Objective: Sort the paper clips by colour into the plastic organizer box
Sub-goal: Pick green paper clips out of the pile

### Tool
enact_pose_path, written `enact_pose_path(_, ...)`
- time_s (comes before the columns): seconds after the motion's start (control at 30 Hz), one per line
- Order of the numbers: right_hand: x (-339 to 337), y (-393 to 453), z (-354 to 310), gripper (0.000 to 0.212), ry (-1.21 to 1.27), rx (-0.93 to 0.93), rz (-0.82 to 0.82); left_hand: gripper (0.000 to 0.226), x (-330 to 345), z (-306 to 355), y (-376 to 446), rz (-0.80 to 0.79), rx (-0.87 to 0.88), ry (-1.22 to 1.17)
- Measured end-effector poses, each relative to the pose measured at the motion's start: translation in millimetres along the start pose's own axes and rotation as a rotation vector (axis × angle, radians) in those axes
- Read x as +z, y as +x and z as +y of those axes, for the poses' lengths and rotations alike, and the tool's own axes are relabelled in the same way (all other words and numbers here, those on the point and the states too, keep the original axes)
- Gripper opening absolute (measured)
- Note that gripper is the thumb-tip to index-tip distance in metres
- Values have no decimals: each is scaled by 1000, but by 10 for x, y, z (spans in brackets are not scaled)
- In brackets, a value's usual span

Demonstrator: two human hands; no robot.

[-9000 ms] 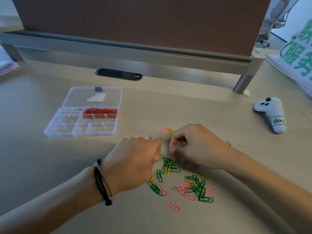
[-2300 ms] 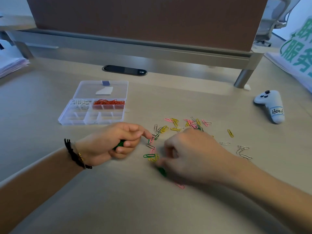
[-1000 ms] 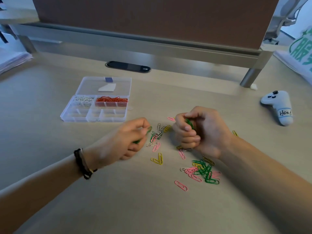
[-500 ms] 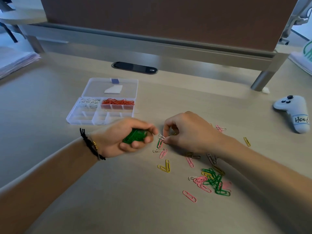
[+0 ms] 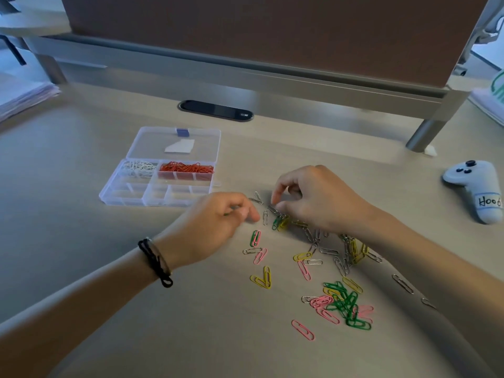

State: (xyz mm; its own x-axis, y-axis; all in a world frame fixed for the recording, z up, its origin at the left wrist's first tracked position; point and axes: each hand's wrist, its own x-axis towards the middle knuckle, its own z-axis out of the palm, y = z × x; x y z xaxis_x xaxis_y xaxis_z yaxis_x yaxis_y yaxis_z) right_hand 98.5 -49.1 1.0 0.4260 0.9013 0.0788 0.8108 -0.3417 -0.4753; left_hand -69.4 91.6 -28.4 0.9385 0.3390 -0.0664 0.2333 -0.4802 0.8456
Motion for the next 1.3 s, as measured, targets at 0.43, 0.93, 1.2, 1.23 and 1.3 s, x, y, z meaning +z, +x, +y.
enact_pose_path(0.43,-58,-96,-88,6,-306,-133,-176,29,-144,57,66,-141,-170,-192)
enact_pose_path(0.93,-122,-144,-186,17,-712,-287,-225,12,21,15,60,-19,380,618)
enact_pose_path(1.2,-26,-132,-101,19,-845,-397,-196,16,-34,-92,25,75,625,939)
enact_pose_path(1.23,1,-123,-60,12,-775,-393,-137,14,-38,-91,19,84,626,948)
enact_pose_path(1.3,-23,-135,-8,10,-485,-277,-100,18,-54,-98,2,122,568,883)
